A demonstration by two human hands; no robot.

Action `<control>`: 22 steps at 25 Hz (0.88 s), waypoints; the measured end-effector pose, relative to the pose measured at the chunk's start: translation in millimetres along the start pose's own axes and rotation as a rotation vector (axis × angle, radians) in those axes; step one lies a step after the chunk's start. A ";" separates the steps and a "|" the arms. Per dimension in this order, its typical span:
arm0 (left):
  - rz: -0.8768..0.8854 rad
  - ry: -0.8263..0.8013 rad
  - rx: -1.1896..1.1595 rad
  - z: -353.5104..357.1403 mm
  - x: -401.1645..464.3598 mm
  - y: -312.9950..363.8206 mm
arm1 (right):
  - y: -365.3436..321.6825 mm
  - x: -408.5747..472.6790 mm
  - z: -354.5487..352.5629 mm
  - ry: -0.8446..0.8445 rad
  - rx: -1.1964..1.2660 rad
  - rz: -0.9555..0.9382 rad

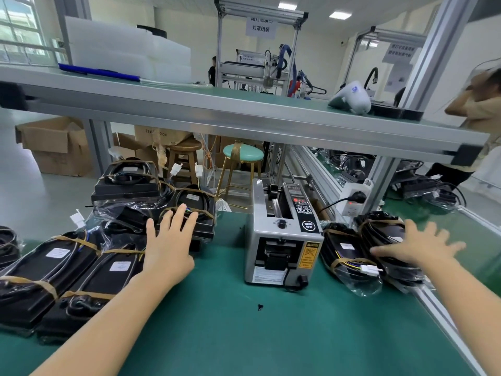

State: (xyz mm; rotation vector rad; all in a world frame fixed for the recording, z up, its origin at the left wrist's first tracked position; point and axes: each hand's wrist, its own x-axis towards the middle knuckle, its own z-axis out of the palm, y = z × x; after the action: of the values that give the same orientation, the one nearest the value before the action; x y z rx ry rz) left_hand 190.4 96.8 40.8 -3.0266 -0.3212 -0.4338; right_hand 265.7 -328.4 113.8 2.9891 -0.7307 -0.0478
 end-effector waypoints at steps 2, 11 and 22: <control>-0.008 -0.004 0.001 0.8 -0.5 -0.6 | 7.6 10.3 8.2 -0.102 0.047 0.015; -0.011 0.007 -0.067 -5.9 -9.1 6.8 | -2.7 10.1 8.3 -0.120 -0.204 0.017; 0.123 0.099 -0.368 -7.1 -66.8 23.6 | 12.4 -5.5 5.8 0.064 0.073 -0.012</control>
State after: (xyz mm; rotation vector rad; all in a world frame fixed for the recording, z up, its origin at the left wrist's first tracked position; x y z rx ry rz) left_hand 130.9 60.0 27.7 -3.3350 -0.0511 -0.7010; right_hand 254.9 -337.1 109.0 3.0481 -0.7234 0.0751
